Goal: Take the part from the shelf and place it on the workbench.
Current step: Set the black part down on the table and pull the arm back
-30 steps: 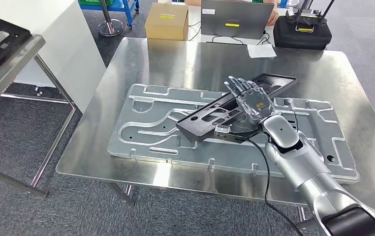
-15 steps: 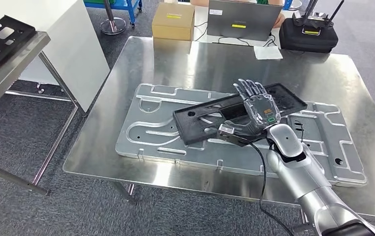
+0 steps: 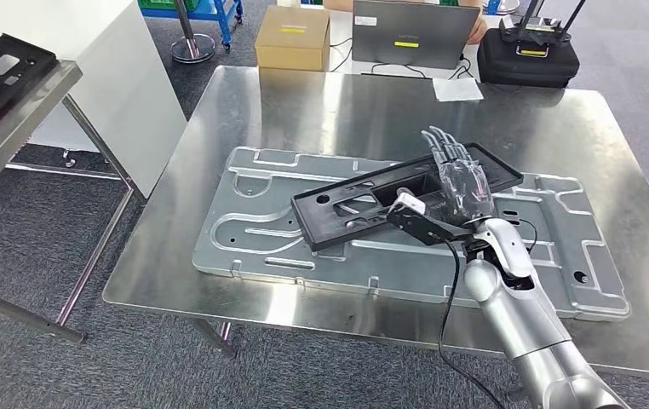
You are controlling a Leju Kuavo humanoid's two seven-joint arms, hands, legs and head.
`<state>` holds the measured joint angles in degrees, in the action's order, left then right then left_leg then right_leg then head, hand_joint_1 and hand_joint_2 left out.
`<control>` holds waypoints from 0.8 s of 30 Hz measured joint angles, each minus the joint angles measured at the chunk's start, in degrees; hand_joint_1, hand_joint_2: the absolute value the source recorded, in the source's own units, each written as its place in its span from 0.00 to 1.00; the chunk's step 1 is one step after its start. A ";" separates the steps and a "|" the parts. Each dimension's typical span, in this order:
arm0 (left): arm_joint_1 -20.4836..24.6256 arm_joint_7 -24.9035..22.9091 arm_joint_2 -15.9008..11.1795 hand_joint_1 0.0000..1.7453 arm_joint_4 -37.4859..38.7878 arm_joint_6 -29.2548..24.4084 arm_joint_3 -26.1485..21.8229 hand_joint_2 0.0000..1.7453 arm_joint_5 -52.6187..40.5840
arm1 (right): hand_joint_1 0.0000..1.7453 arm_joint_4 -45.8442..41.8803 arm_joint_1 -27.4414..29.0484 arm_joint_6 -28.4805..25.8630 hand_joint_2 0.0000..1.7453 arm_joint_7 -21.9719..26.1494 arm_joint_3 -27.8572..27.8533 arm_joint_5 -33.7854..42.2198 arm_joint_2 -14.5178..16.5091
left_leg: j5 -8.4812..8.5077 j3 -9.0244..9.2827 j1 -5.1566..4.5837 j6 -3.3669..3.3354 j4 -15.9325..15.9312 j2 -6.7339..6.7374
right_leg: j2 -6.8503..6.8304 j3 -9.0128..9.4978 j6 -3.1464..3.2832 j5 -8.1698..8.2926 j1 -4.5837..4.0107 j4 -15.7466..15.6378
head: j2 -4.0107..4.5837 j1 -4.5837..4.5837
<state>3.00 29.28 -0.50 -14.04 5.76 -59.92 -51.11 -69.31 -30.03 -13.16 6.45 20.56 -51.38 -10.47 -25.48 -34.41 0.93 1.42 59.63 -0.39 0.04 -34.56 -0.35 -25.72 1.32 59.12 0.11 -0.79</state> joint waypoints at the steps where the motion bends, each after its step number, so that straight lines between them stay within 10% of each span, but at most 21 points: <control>1: -0.04 0.07 0.00 0.00 0.01 -0.01 -0.14 0.00 -0.04 | 0.00 -0.81 0.46 -0.14 0.00 0.55 -0.68 1.62 0.48 | -0.06 0.38 -0.15 -0.31 -0.84 -0.04 | 0.02 -0.01 -0.36 0.00 -0.09 -0.01 | 0.00 0.01; 5: -0.13 0.17 0.09 0.00 0.01 -0.18 -0.79 0.00 -0.22 | 0.00 -4.12 2.63 -1.04 1.00 3.86 -2.55 8.36 2.00 | 0.54 0.59 -0.12 -2.00 -1.64 -0.11 | -0.02 -0.50 -1.65 -1.25 0.14 1.30 | 0.00 0.10; 10: -0.58 0.58 0.57 0.00 0.01 -0.30 -2.20 0.00 0.24 | 0.00 -19.68 13.24 -6.74 1.00 14.37 -4.88 28.30 6.87 | 0.53 0.73 -0.34 -2.80 -1.77 -0.31 | -0.01 -7.09 -1.78 -7.97 -0.05 15.82 | 0.00 0.22; 15: -1.03 0.69 1.53 0.00 0.01 -0.69 -3.66 0.00 0.92 | 0.00 -36.86 24.00 -11.77 1.00 19.74 -4.50 36.14 10.48 | 0.00 0.71 -0.81 -2.32 -0.83 -0.62 | -0.16 -0.38 -0.51 -0.93 -0.49 1.93 | 0.01 0.19; 19: -1.78 0.62 2.23 0.00 0.01 -1.10 -5.62 0.00 2.45 | 0.00 -49.57 35.62 -16.72 1.00 28.34 -4.15 40.63 10.67 | -0.33 0.69 -0.84 -1.26 -0.77 -0.77 | -0.27 0.25 0.43 -0.32 -0.64 0.15 | 0.00 0.16; 21: -2.02 0.55 2.40 0.00 0.01 -1.25 -6.59 0.00 3.00 | 0.00 -54.59 41.50 -18.20 1.00 30.81 -4.20 40.62 10.51 | -3.09 -0.01 -0.76 -0.65 1.73 -0.49 | -0.36 0.15 1.08 0.30 -0.28 -0.43 | 0.01 -0.01; 24: -1.97 0.52 2.49 0.00 -0.01 -1.36 -8.10 0.00 3.58 | 0.00 -59.68 49.84 -18.86 0.25 32.08 -5.14 41.05 10.40 | -10.10 -2.55 -0.33 -0.02 11.25 -0.16 | -0.88 -0.66 1.51 0.97 -0.32 -0.45 | 0.00 -0.19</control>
<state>1.03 29.80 1.99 -14.04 4.40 -68.02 -47.53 -128.98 19.80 -32.02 38.53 15.42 -10.33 -0.07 -35.58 -36.96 0.60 1.40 70.88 -0.55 -0.84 -35.22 1.16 -24.75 1.01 58.67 0.11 -0.98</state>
